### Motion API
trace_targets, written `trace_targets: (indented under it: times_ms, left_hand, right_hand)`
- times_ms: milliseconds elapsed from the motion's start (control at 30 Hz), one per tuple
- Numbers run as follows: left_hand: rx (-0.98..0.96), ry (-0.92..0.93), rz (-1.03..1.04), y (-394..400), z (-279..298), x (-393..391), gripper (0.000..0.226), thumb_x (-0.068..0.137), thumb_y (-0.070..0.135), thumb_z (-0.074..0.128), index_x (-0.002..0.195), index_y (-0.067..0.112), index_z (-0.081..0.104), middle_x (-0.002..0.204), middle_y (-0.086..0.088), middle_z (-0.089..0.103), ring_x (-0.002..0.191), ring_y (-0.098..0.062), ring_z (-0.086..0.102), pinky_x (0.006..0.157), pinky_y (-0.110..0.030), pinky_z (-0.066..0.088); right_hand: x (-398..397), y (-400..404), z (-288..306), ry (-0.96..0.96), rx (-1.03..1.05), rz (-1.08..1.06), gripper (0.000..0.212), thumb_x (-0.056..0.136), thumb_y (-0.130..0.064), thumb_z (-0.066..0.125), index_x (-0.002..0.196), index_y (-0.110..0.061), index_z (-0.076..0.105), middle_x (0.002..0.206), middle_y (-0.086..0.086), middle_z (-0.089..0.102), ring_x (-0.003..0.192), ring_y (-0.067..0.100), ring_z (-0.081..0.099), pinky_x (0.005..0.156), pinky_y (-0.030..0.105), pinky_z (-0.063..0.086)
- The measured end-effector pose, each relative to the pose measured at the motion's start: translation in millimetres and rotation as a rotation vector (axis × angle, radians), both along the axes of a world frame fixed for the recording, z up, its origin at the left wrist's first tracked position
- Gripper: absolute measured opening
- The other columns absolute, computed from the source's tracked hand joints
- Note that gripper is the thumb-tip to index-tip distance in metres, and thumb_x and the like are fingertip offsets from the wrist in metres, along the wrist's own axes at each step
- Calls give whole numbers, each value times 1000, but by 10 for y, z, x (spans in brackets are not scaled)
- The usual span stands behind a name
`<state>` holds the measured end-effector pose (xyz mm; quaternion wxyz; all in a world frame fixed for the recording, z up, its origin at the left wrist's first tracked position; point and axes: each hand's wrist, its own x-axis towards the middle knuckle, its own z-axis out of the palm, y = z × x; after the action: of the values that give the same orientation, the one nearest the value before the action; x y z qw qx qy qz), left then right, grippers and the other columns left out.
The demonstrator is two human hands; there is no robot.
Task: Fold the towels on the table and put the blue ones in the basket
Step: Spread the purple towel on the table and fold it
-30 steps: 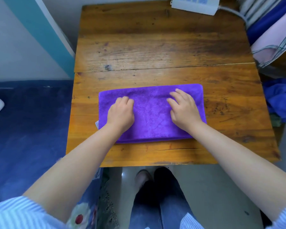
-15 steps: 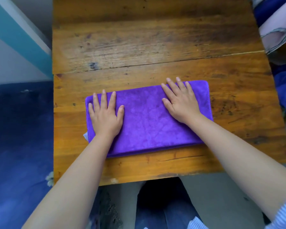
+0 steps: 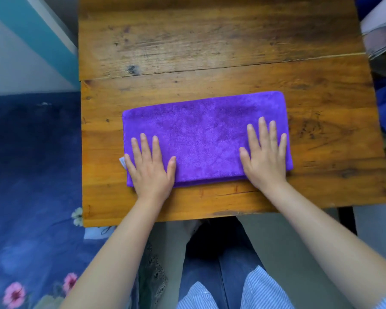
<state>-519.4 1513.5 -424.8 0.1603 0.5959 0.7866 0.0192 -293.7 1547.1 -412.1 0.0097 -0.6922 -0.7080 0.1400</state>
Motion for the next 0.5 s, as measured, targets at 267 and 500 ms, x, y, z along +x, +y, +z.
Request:
trace_targets:
  times_ms: [267, 500]
  left_hand:
    - [-81, 45, -24, -210, -71, 19, 63, 93, 46, 36, 145, 12, 24, 155, -16, 11, 144, -34, 5, 114, -52, 3]
    - [43, 24, -251, 169, 152, 389, 54, 92, 30, 45, 141, 9, 33, 153, -14, 20, 144, -30, 11, 114, -47, 10]
  right_hand:
    - [186, -284, -47, -20, -93, -229, 54, 95, -30, 38, 144, -14, 23, 155, 10, 11, 143, 30, 7, 114, 50, 6]
    - [176, -279, 203, 66, -198, -633, 57, 89, -25, 53, 136, -5, 29, 134, 18, 40, 124, 35, 38, 98, 47, 32]
